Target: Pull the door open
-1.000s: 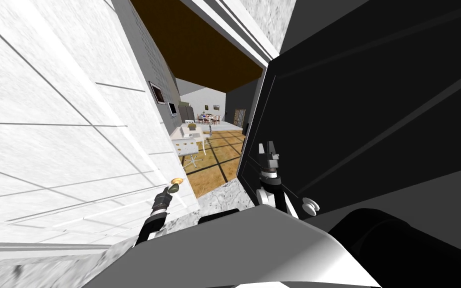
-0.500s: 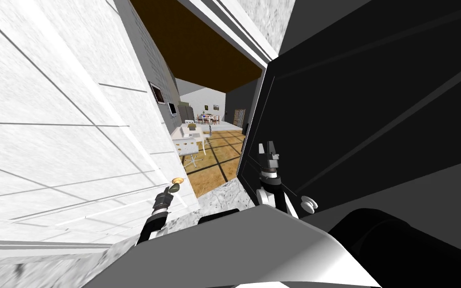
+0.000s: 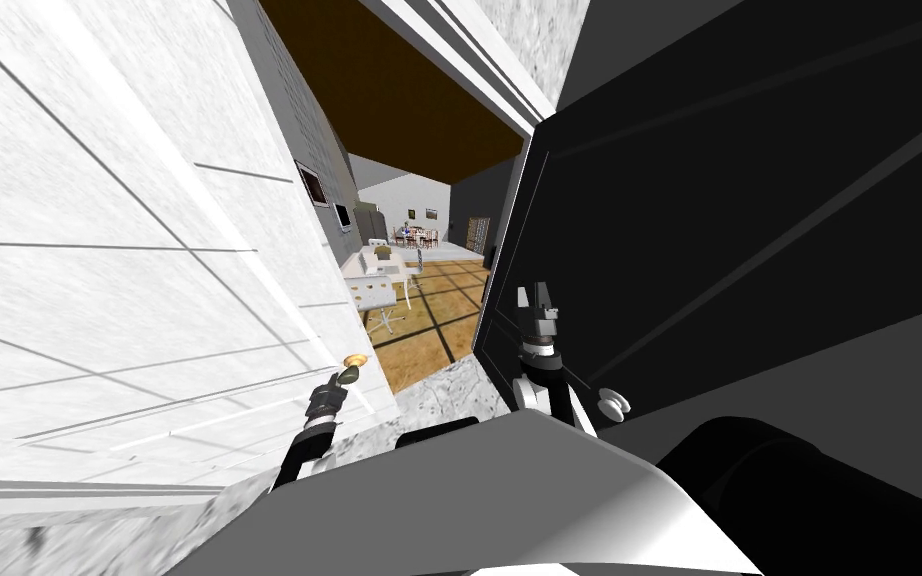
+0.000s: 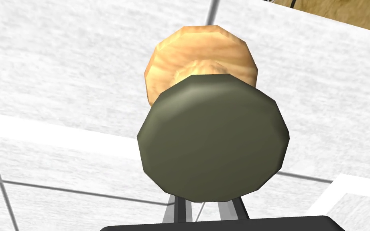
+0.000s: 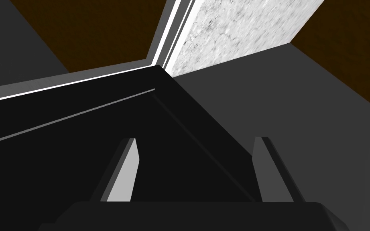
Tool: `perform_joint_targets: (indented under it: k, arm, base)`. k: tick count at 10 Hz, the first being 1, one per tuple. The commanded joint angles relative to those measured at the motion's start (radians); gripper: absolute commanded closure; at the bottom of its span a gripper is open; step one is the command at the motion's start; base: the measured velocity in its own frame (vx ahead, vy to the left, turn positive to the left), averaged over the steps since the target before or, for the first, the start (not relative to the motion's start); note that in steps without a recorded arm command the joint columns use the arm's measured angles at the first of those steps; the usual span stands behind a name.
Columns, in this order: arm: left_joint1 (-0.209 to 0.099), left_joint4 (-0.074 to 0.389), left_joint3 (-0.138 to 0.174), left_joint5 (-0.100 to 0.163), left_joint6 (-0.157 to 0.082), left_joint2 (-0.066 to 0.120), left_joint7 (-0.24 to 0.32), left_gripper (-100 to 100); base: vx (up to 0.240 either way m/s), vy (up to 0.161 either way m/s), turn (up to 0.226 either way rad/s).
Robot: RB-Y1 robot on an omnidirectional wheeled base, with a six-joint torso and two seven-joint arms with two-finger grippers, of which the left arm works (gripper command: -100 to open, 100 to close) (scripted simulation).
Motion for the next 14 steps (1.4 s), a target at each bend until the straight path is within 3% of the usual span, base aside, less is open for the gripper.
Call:
perform_joint_targets:
  k: [1,3,4,6,7,8,9,13,14]
  arm:
    - [-0.013,-0.001,-0.032,-0.004,-0.018,-0.022,0.027,100]
    - [-0.013,-0.001,-0.032,-0.004,-0.018,-0.022,0.027,100]
    - [-0.016,0.001,-0.042,0.011,-0.017,-0.020,0.068,100]
    - [-0.016,0.008,-0.042,0.011,-0.017,-0.020,0.068,100]
    - [-0.020,0.003,-0.052,0.027,-0.017,-0.018,0.110,100]
    - [-0.020,0.003,-0.052,0.027,-0.017,-0.018,0.110,100]
    - [0.026,-0.044,-0.035,0.054,0.022,0.002,0.135,-100]
    - [0.029,-0.055,-0.067,0.101,0.019,0.005,0.242,-100]
    - [0.029,-0.055,-0.067,0.101,0.019,0.005,0.252,-100]
  base:
    - [-0.030,0.023,-0.035]
    - [-0.016,0.003,-0.009]
    - [-0.028,0.001,-0.026]
    - [-0.021,0.000,-0.015]
    - [-0.017,0.004,-0.029]
    - [-0.018,0.020,-0.013]
    - [-0.027,0.050,0.022]
    - [-0.073,-0.024,-0.057]
    - [-0.049,-0.009,-0.007]
